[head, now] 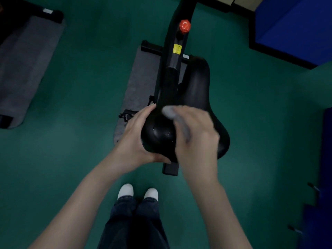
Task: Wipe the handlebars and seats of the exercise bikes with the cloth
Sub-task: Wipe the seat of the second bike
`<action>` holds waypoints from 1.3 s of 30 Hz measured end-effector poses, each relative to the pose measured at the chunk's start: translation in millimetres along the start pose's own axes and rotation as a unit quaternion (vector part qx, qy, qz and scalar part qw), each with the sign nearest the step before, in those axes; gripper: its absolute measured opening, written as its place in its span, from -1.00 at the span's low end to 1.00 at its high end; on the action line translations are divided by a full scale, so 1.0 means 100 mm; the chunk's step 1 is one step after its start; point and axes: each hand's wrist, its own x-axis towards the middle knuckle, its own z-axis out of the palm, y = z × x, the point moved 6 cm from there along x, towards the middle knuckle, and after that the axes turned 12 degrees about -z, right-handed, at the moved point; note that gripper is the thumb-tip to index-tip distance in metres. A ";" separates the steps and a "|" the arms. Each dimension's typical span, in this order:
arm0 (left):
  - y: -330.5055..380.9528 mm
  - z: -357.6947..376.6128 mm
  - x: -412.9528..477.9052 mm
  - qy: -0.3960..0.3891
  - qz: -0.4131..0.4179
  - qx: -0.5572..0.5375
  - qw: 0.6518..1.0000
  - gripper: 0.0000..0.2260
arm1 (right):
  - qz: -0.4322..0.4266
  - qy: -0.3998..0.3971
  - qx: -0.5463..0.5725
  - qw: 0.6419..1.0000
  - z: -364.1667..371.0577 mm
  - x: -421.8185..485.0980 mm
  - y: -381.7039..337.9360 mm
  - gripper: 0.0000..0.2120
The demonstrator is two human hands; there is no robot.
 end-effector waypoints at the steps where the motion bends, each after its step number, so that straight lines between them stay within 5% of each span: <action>1: 0.00 0.00 0.00 0.000 0.002 -0.001 1.000 0.06 | -0.034 -0.022 0.007 0.999 0.05 -0.10 -0.07 -0.74; 6: 0.00 0.01 -0.02 -0.014 0.004 -0.004 1.000 0.07 | -0.072 0.015 0.025 0.997 -0.16 -0.41 0.05 -0.76; 12: -0.02 0.01 -0.04 -0.012 -0.018 -0.006 1.000 0.16 | 0.107 0.084 -0.007 0.991 -0.17 0.09 0.24 -0.78; 16: -0.03 0.01 -0.04 0.001 -0.029 -0.009 1.000 0.20 | -0.053 -0.058 -0.060 0.995 0.18 0.35 -0.11 -0.83; 19: -0.08 0.02 -0.07 0.011 -0.036 -0.028 0.999 0.18 | -0.140 -0.129 0.018 0.982 0.19 0.18 -0.18 -0.78; 22: -0.12 0.04 -0.12 0.020 -0.063 -0.053 0.996 0.19 | -0.170 -0.139 0.101 0.970 0.03 -0.03 -0.09 -0.78; 29: -0.20 0.10 -0.16 0.034 -0.074 -0.097 0.992 0.10 | -0.161 -0.168 0.099 0.968 0.17 0.25 -0.11 -0.80; 34: -0.26 0.17 -0.27 0.066 -0.113 -0.131 0.983 -0.07 | -0.249 -0.270 0.153 0.917 0.25 0.31 -0.18 -0.82; 39: -0.34 0.33 -0.44 0.120 -0.137 -0.191 0.965 -0.04 | -0.313 -0.320 0.200 0.872 0.10 0.19 -0.07 -0.80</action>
